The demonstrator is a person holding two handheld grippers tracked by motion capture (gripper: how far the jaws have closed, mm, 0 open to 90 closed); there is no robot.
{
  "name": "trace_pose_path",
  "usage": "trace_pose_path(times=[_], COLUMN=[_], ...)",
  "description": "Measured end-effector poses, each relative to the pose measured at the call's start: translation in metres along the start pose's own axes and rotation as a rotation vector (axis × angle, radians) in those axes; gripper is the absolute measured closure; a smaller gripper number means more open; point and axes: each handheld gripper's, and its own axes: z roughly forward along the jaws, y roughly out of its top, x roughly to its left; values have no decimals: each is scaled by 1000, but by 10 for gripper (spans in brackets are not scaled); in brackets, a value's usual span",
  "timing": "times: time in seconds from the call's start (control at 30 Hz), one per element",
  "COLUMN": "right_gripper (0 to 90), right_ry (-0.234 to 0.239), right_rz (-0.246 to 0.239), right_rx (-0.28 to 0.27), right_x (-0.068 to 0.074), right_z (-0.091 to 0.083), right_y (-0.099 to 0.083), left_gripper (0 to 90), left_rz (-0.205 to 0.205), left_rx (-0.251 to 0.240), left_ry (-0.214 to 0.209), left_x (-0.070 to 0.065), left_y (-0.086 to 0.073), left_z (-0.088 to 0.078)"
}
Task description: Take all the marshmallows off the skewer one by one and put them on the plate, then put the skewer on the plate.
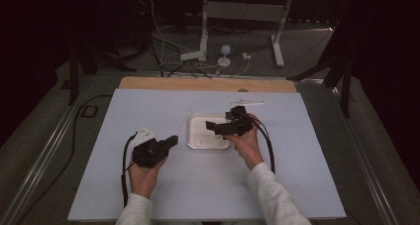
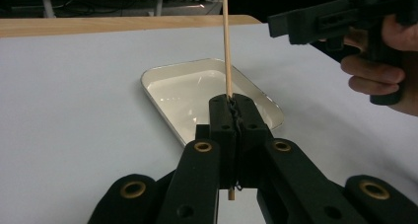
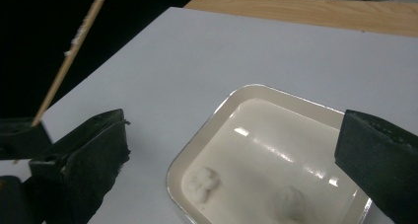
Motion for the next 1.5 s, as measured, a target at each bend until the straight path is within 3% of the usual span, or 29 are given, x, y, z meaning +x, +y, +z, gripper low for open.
trace_pose_path(times=[0.57, 1.07, 1.5], right_gripper=[0, 0, 0], right_ry=[40, 31, 2], right_rz=[-81, -95, -93], right_rx=[-47, -96, -153], right_x=[1, -11, -24], right_z=[-37, -70, -108], right_y=[-10, -29, -48], left_gripper=[897, 895, 894], left_rz=[-18, -34, -53], left_rx=[-3, 4, 24], left_ry=[-9, -9, 24], left_x=[-7, -15, -20], left_y=[12, 22, 22], left_z=[17, 44, 66])
